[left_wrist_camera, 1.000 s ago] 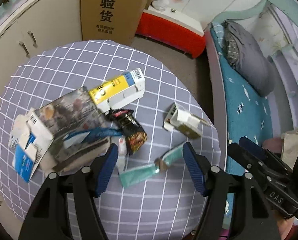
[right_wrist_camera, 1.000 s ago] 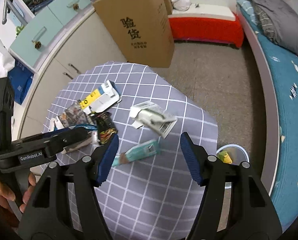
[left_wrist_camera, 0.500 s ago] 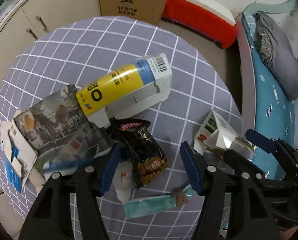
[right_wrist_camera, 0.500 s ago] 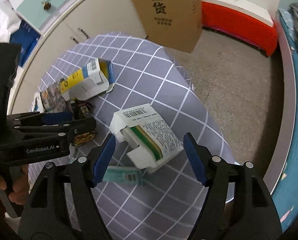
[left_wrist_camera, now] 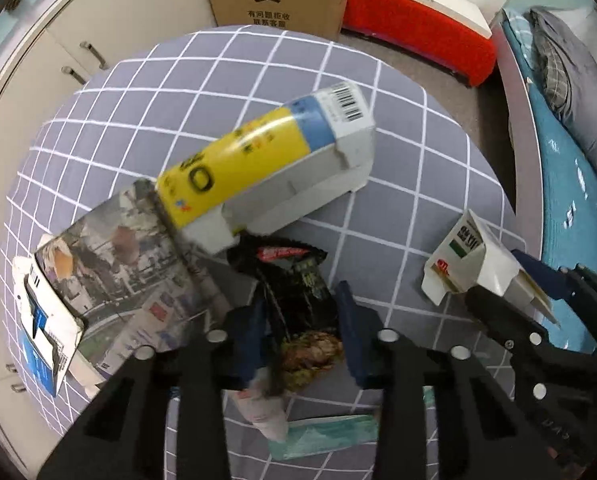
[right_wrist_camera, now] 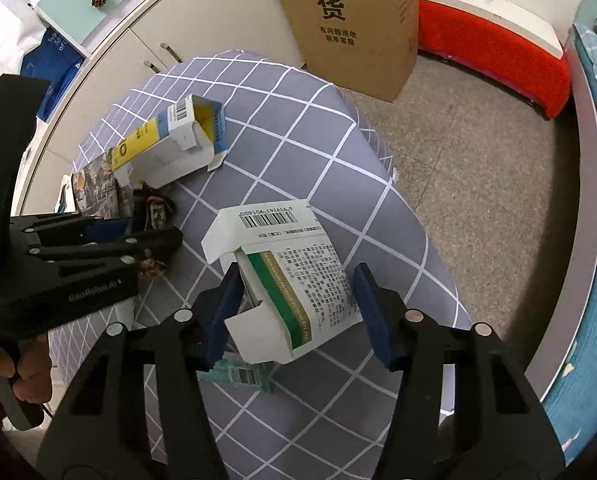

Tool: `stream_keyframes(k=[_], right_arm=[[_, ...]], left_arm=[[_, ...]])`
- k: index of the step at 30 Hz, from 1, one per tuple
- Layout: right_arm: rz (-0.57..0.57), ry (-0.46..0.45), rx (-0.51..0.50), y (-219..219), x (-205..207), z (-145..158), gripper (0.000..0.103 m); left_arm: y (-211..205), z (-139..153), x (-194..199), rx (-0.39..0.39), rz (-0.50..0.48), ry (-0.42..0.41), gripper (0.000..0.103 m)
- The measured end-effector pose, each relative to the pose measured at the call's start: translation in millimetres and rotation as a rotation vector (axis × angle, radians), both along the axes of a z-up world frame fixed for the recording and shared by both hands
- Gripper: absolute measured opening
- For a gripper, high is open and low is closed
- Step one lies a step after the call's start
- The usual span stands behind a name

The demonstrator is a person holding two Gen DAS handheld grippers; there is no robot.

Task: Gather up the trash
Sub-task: 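Grasp black snack wrapper with left tool while right tool grasps white-green box, then carry the black wrapper and white-green box with both tools to the basin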

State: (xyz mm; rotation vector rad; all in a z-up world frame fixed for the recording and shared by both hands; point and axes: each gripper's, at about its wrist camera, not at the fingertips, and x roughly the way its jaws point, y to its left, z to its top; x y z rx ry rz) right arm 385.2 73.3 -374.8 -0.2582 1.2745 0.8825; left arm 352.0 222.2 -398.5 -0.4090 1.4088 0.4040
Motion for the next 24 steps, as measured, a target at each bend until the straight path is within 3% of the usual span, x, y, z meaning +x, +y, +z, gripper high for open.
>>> stream_keyframes(k=[3, 14, 18, 24], right_arm=[[-0.009, 0.011, 0.003, -1.9, -3.6, 2.5, 0.052], [-0.143, 0.004, 0.053, -20.1, -34.9, 42.5, 0.052], [-0.223, -0.02, 0.091, -28.6, -55.1, 66.4, 0.052], [-0.377, -0.042, 0.159, -52.4, -91.2, 96.3, 0.052]], left_arm=[[6.8, 3.1, -9.8, -0.033, 0.026, -0.024, 0.023], [20.4, 56.1, -60.4, -0.136, 0.021, -0.204, 0.022], [16.3, 78.9, -86.2, -0.165, -0.024, -0.257, 0.022], [-14.2, 110.6, -106.1, -0.176, -0.184, -0.323, 0.022]])
